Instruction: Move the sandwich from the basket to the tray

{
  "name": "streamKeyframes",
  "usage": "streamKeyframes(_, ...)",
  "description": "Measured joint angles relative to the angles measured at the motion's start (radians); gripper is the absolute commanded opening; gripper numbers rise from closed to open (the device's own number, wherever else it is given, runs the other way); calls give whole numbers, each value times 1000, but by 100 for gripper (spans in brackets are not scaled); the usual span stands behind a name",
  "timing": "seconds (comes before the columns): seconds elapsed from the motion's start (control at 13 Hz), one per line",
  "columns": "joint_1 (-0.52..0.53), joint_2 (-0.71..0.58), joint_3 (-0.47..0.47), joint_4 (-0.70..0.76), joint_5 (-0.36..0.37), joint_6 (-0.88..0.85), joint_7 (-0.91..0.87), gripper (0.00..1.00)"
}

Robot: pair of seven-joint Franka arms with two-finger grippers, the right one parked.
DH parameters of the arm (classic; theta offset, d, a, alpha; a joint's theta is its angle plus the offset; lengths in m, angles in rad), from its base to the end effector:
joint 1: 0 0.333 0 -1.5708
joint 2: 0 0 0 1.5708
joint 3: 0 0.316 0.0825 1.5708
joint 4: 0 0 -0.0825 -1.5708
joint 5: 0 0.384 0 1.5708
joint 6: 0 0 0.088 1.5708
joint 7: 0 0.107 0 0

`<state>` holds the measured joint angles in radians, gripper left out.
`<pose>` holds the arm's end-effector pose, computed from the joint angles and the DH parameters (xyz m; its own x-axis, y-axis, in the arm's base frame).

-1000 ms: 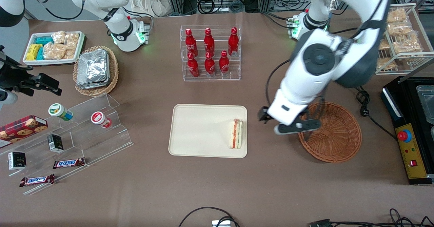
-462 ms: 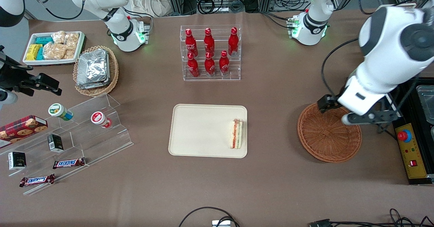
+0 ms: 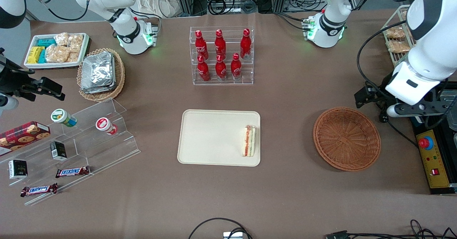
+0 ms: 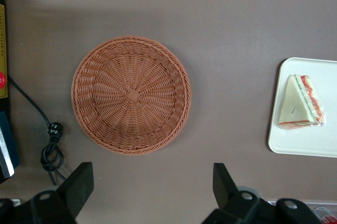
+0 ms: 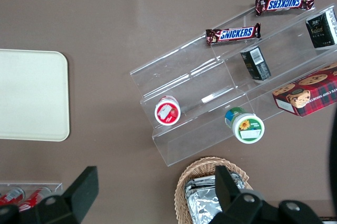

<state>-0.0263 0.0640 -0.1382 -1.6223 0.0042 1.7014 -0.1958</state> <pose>0.5755 -0.0928 0.5755 0.9994 0.0312 0.0145 0.0311 -0.9995 0.0076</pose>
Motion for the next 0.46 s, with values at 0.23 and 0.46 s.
streamKeyframes(0.23,0,-2,0,0,0,0,6,100)
streamKeyframes(0.46,0,-3,10,0,1,-1,92,100)
